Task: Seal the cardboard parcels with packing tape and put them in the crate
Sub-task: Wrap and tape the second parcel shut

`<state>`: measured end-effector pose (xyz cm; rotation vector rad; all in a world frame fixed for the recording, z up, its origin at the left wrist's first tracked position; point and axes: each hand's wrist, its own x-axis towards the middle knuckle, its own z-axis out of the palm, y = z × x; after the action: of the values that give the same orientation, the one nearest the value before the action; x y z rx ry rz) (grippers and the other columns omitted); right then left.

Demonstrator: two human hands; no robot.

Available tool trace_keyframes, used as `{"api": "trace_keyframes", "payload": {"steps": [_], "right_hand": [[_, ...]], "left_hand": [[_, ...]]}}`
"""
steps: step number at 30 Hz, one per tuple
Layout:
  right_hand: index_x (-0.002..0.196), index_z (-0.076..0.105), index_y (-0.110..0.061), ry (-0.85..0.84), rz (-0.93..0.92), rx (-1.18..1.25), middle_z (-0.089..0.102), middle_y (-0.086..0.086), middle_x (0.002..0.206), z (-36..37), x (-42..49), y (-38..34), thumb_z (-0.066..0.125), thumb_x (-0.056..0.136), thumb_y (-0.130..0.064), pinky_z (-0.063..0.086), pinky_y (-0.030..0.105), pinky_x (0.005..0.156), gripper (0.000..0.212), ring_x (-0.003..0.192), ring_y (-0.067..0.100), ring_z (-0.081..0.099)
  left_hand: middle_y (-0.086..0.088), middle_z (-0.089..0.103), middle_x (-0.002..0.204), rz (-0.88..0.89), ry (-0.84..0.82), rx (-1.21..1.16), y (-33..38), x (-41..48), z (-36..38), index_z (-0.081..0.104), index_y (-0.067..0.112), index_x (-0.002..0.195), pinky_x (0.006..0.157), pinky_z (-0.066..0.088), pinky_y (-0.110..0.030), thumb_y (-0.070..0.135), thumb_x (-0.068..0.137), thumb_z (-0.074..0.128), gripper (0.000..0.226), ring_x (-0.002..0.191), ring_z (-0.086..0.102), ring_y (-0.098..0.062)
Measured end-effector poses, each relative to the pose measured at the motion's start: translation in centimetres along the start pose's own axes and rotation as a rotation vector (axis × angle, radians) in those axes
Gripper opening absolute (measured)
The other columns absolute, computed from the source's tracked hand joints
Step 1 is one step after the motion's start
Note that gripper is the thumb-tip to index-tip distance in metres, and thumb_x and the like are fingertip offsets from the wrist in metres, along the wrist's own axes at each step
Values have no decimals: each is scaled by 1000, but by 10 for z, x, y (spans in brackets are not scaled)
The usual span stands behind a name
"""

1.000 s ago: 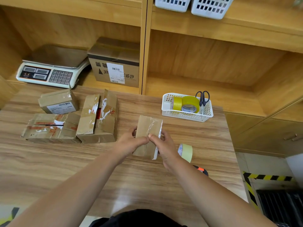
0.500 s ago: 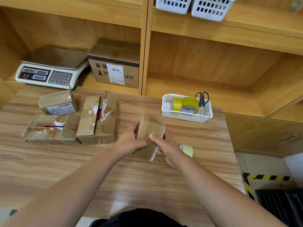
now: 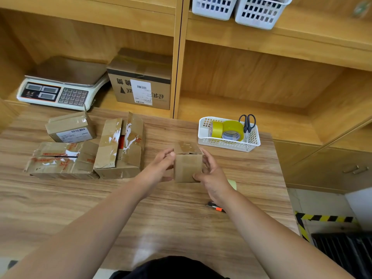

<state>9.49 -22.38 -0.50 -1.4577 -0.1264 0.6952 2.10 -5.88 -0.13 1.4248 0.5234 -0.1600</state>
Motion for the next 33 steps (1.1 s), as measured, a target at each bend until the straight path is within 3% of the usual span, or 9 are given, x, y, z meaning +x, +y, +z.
{"api": "trace_keyframes", "payload": {"steps": [4,8,14,18,20,23,25,29,33], "right_hand": [[122,56,-22,20,-17,-5,68,-15,109,4,-2,0,60,81,12,49,30,84,54,110,9,60],[117,56,-9,118,15,21,70,-10,89,7,-2,2,66,87,-11,50,23,73,32,84,6,65],[126,39,-18,153,167,-15,57,7,120,14,3,14,72,54,-23,49,28,75,79,101,18,61],[127,33,-20,105,178,-85,61,-2,111,14,2,15,76,68,-5,50,20,69,75,95,9,62],[128,34,-25,150,54,-291,56,-5,119,14,1,20,88,56,-18,51,19,80,91,104,3,58],[146,18,-23,182,-89,-632,36,-2,134,15,-2,25,91,52,-32,38,31,104,120,125,9,37],[149,13,-20,159,-167,-698,34,0,138,13,-5,27,90,54,-35,37,33,105,123,127,11,34],[152,5,-24,106,-204,-755,28,-5,150,10,-10,28,87,60,-39,32,28,107,124,135,8,28],[152,2,-29,52,-224,-802,22,-13,153,8,-13,33,83,67,-27,23,17,105,117,136,-3,23]], "left_hand": [[2,54,125,-41,139,-92,0,0,7,39,25,135,77,55,-35,42,96,49,44,111,55,-11],[0,55,107,-5,182,-187,-4,-1,14,41,20,131,69,55,-32,8,88,63,49,90,61,-12],[2,57,112,75,134,-149,-11,-2,17,42,22,126,81,53,-28,5,67,68,67,101,60,-10],[-1,57,118,83,185,18,-12,2,17,47,16,126,83,48,-21,-6,75,65,58,101,56,-4],[4,59,115,57,218,94,-13,5,16,53,24,117,96,47,-30,16,72,73,50,110,55,-11],[14,59,113,6,209,194,-14,6,14,52,34,113,106,39,-40,55,48,72,72,120,49,-14],[8,58,120,15,187,221,-17,9,12,49,26,122,106,39,-37,51,47,79,85,118,50,-12],[8,57,118,107,212,360,-25,9,4,45,21,127,95,44,-30,21,60,86,78,114,51,-10],[11,55,119,163,266,376,-37,6,0,41,24,131,92,48,-33,30,51,83,91,114,53,-8]]}}
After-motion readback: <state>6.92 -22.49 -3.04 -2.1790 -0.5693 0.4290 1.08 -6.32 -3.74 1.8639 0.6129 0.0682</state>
